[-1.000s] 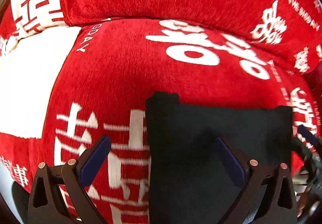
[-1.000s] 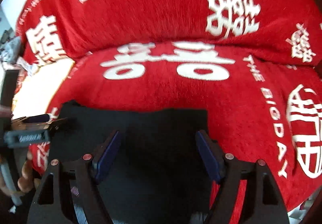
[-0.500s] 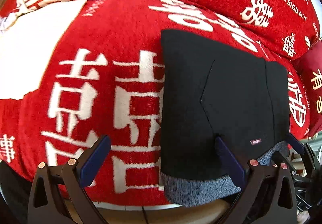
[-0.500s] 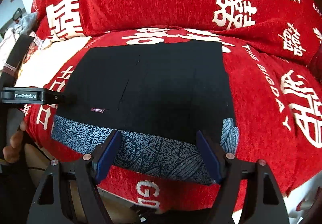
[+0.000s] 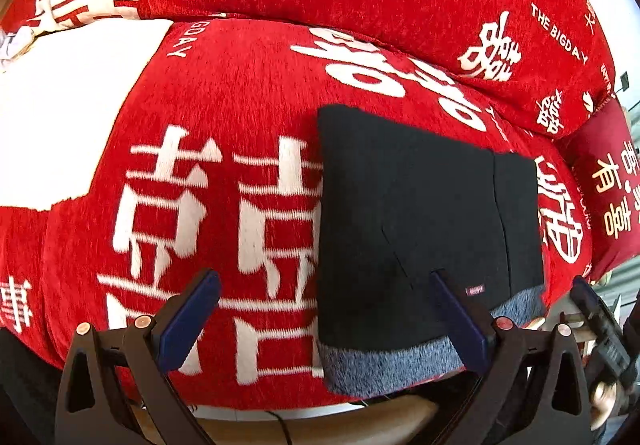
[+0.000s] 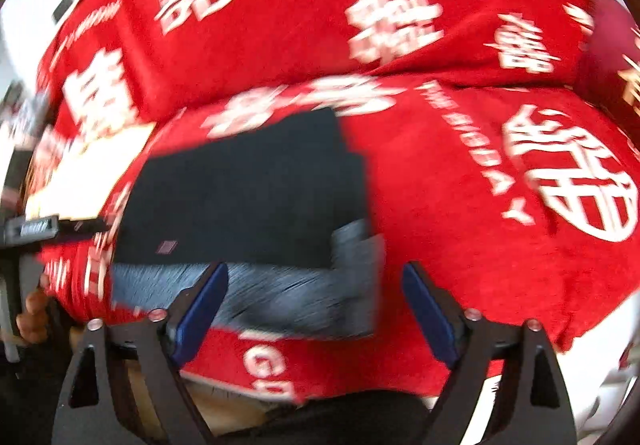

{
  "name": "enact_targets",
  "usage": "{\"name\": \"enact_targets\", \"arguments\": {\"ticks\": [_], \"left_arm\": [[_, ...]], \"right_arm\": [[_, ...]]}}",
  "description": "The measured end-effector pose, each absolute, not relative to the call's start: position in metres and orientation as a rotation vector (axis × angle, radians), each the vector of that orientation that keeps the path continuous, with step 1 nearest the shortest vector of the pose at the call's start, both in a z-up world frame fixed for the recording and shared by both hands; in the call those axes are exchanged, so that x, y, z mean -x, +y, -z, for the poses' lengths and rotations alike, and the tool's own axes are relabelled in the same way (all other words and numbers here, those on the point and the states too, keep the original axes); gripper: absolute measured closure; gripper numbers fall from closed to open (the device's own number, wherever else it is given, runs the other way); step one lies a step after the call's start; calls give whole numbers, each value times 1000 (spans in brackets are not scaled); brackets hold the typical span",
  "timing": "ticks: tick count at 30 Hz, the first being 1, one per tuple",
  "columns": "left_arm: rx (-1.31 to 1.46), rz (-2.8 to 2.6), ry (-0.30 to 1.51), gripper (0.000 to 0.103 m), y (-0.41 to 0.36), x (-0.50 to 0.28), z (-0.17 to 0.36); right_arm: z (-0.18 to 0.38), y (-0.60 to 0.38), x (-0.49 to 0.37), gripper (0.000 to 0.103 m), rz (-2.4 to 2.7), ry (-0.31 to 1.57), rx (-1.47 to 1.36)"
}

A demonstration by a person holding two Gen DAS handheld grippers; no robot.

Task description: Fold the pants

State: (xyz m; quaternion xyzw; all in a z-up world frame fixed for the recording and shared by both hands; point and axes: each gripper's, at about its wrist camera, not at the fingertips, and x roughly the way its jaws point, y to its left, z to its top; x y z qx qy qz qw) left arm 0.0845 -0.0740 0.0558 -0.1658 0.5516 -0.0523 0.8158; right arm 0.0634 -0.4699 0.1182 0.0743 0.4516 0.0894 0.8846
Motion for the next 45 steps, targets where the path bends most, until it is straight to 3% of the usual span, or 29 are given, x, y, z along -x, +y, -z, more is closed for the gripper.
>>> {"name": "enact_targets", "arguments": {"ticks": [4,13,29,30,31,33,36,38,42,45], "left_arm": [[385,155,1230,0,-80,-99,-39],[333,282,1278,0,-119,-114,-14],[297,283,1197,0,-139,-125,-8],[291,290,1190,4,-139,-124,-9],[282,297,1180,7,-139,-122,-10],[234,308,1147,22,-145,-117,-18],[180,295,1127,30,-151,-113,-25],[182,292,1128,35,-149,-112,-27],[191,292,1118,48,-143,-109,-36],[190,295,1113,51,-140,-105,-42]], "right_arm": [[-101,-496,-92,10,-209,1015,-329],[-42,-435,-136,9,-392,1164,-281],[-31,-417,-145,1,-412,1123,-241],[-32,-417,-146,2,-412,1130,-240],[-34,-417,-146,3,-408,1140,-233],[-41,-412,-142,14,-402,1136,-209],[-53,-407,-134,34,-403,1113,-195],[-61,-404,-130,41,-398,1102,-186],[-73,-397,-123,47,-378,1091,-164],[-82,-394,-118,50,-377,1079,-154]]}}
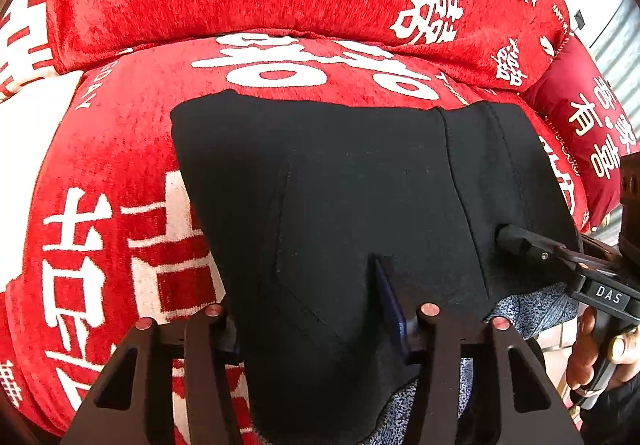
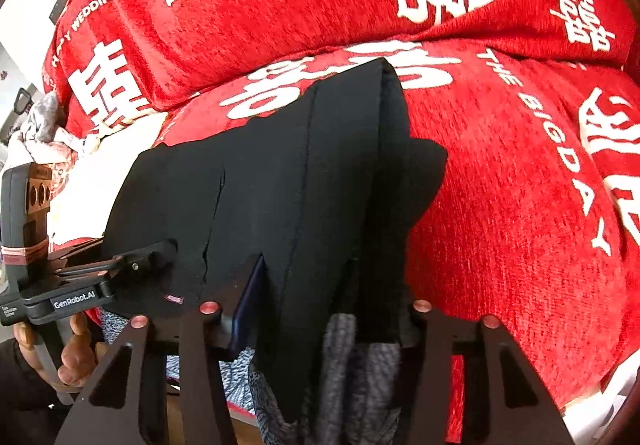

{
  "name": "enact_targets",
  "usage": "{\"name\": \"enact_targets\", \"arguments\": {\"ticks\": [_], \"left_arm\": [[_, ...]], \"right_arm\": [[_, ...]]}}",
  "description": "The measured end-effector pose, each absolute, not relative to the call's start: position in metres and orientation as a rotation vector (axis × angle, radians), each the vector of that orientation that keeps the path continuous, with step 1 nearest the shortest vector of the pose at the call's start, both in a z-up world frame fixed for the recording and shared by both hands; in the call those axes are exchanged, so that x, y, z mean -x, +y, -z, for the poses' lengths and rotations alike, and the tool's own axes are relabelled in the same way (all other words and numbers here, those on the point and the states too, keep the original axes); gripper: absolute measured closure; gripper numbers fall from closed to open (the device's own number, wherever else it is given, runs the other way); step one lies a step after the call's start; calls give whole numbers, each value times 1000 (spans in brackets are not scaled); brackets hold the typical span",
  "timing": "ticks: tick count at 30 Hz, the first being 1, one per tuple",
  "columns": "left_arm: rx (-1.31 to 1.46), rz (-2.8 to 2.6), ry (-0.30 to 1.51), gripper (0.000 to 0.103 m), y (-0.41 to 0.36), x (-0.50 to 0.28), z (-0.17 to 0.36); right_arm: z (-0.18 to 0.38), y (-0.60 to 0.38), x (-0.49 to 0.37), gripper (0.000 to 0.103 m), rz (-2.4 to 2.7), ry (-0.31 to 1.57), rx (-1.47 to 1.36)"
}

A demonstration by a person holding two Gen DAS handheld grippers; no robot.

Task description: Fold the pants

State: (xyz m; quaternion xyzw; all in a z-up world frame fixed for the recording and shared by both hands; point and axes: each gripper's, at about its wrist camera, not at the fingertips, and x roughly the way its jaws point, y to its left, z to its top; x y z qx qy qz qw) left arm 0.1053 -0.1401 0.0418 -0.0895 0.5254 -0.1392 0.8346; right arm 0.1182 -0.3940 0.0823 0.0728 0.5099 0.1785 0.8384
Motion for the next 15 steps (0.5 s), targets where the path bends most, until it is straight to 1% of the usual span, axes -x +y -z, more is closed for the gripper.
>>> {"name": "enact_targets", "arguments": {"ticks": [6,15], "left_arm": [[194,285,1120,55,-134,-102,-52],[214,254,1074,55,-106,-103,-83]], "right_arm": [[-100,-387,-109,55,-383,1057,-154],[-128,-363,-111,56,-420,1006,-152]]}}
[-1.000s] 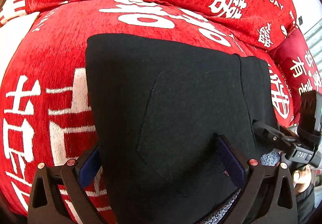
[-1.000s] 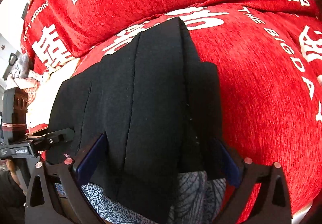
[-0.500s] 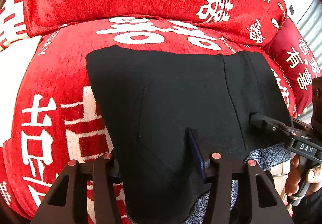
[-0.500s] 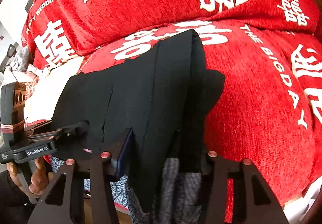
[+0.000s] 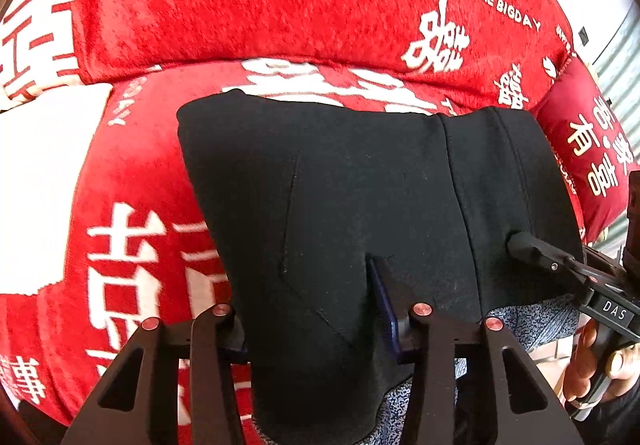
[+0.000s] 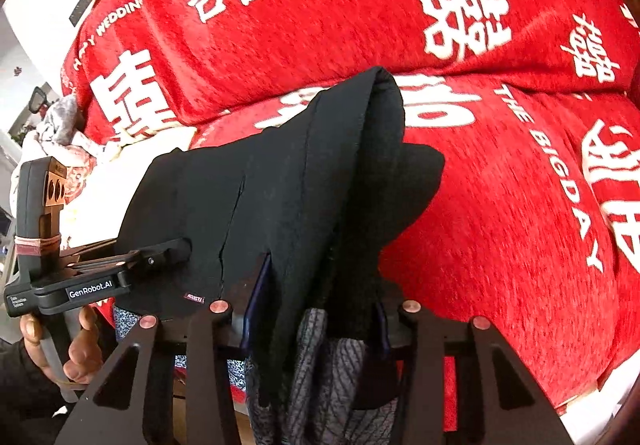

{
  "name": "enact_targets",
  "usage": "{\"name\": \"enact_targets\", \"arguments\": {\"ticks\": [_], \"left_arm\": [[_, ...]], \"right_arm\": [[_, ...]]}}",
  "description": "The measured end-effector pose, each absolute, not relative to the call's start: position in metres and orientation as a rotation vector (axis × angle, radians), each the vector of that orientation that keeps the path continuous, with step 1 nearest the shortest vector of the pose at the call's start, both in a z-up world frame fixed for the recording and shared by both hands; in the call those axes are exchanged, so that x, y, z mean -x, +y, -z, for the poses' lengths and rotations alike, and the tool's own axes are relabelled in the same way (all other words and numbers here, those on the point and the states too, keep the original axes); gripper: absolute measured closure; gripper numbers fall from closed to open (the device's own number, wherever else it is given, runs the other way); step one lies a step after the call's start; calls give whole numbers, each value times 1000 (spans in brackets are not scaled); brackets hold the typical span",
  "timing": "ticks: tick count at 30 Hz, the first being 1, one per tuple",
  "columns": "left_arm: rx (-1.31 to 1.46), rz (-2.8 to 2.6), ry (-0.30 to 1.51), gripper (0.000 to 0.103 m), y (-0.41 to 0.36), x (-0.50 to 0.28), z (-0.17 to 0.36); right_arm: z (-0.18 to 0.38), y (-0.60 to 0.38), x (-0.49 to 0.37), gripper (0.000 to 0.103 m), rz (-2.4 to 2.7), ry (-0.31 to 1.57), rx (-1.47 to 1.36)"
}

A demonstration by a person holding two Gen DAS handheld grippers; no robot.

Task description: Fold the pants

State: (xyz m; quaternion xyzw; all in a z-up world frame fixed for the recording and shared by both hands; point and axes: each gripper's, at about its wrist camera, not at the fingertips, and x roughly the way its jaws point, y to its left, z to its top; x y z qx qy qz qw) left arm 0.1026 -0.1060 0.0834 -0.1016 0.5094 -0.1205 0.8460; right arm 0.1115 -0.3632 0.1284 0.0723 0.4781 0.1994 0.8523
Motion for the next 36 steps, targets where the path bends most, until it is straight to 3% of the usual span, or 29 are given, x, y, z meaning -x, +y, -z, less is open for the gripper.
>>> {"name": "enact_targets", "arguments": {"ticks": [13,26,32,35,36], "left_arm": [[223,163,1076,55,-51,-154,-105],[263,116,1204,55,-17,-214,-39],[271,97,1188,39,-16,-216,-26],[223,47,1192,20,-16,-217,-27],[228,46,1196,20,-14,-216,-29]], "right_arm": [[-146,-308,-177,56,-471,1003,-148],[-83,-283,-242,56,-463,1153,-218],[-58,-296,-254,47,-448,1193,-303],[-55,-301,-257,37,-433,1214,-320],[-56,-302,-257,34,-421,1218,-321]]}}
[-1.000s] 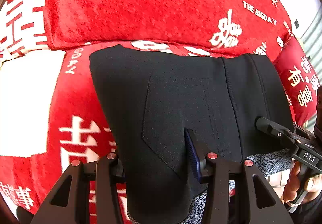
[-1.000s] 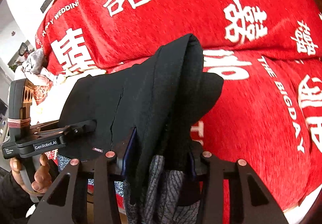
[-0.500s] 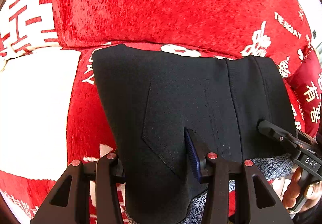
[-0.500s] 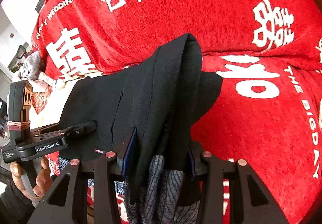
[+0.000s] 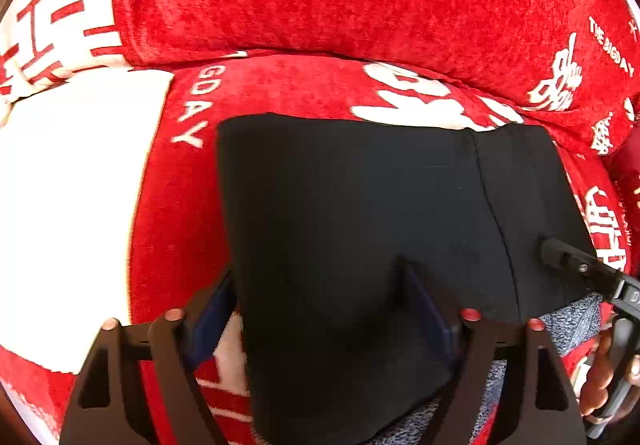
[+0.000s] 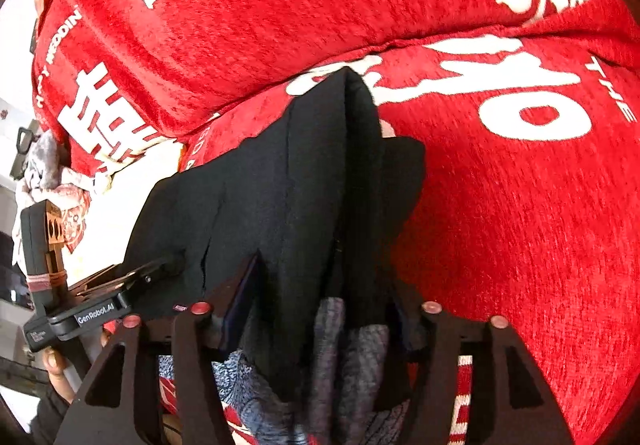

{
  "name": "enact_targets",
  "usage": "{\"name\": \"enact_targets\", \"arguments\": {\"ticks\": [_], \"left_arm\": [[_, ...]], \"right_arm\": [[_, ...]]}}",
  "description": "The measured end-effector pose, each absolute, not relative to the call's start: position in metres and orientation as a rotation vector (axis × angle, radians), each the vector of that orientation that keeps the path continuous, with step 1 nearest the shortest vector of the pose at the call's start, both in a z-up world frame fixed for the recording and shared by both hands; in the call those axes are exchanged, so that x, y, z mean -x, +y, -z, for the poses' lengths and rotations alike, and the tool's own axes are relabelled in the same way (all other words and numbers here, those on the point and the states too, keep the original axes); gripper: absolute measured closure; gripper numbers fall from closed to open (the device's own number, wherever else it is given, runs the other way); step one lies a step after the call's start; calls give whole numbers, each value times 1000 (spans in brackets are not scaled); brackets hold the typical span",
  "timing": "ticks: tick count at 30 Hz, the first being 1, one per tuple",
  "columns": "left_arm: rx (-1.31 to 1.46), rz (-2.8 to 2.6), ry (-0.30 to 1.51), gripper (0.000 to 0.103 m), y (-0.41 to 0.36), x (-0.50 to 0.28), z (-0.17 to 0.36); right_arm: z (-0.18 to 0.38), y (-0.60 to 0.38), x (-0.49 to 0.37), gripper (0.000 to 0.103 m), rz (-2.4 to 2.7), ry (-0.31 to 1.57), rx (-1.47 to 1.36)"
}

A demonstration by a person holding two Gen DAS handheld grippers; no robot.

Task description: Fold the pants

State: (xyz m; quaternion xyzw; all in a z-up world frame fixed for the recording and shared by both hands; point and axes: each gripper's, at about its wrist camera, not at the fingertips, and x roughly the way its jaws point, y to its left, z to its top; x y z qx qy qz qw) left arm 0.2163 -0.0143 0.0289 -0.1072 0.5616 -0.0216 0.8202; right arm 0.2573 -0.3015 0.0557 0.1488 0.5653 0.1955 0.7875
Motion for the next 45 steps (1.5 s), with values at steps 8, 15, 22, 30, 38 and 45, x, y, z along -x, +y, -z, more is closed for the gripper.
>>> {"name": "enact_targets", "arguments": {"ticks": [8,15,22,30,38,45], "left_arm": [[281,18,1126,20,5,-180,-70],[324,223,1047,20,-31,-148,-91],[217,179,1133,20,-44,-153,-42],[236,174,1053,20,-29,-168,-85],[261,-38,1170,20,-1,-256,-71],[232,-125,1318,19,7,-294,-15]], "right_arm": [[-113,-309,-215,21,-325,1037,-143],[-123,-261,-163,20,-536,937,124],[-72,-277,-176,20,-521,1064,41],[-114,-284,-186,19,-521,968,47],[-124,-243,-278,13,-523,961,136],[-71,-216,-320,13,-523,1084,276]]}}
